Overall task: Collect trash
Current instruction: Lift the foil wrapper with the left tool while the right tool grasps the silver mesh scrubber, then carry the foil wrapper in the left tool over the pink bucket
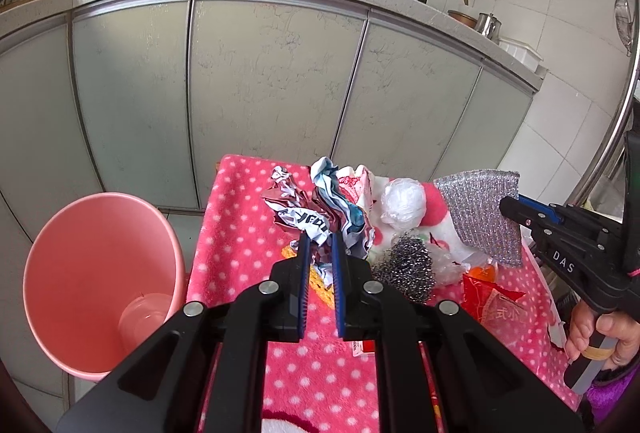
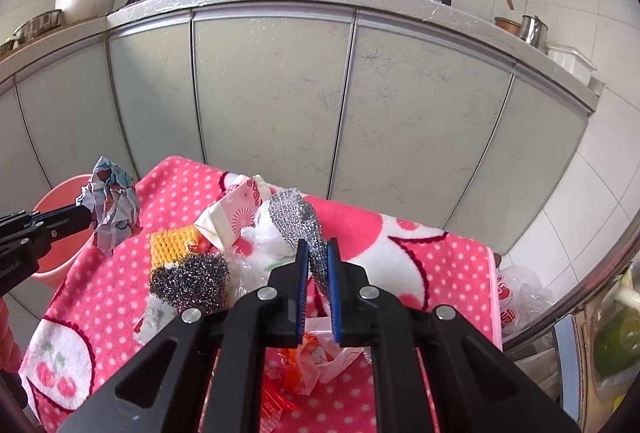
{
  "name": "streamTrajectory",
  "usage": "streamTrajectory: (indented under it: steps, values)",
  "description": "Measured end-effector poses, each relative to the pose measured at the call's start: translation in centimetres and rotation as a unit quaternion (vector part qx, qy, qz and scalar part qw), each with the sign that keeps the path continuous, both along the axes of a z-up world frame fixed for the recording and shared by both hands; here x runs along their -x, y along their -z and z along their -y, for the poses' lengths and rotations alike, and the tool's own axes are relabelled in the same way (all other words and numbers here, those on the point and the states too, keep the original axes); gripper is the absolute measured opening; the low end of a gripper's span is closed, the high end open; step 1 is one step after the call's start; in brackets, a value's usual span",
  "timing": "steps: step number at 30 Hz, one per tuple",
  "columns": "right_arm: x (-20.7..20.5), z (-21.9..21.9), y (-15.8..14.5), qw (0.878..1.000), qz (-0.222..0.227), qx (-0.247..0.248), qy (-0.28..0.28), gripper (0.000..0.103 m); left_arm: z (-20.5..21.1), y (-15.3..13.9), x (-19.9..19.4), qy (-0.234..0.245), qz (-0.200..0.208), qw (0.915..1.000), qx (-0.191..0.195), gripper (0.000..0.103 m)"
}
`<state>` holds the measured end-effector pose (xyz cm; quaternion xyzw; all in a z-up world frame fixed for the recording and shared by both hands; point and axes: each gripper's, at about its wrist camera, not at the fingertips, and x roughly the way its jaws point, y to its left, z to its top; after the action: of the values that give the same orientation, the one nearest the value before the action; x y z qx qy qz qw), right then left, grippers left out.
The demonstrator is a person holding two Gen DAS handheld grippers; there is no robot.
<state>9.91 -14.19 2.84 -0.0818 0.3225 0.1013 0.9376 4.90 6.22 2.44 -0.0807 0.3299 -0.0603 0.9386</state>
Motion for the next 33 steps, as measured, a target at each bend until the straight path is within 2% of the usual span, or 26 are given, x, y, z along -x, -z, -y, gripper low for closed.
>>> streamTrajectory:
  steps: [19,33]
  values:
    - [3.2,0.1,-3.4,0.999,0.046,-0.004,0.006,0.008,0.5,-3.0,3.0,0.007,0.051,0.9987,-0.006,0.009]
    - [4.9,-3.1,-6.6,0.997,0.076,-0.013,-0.026,0.006,-2.1,-5.2,5.6,-0.009,0.092,0.9957,-0.002,0.009]
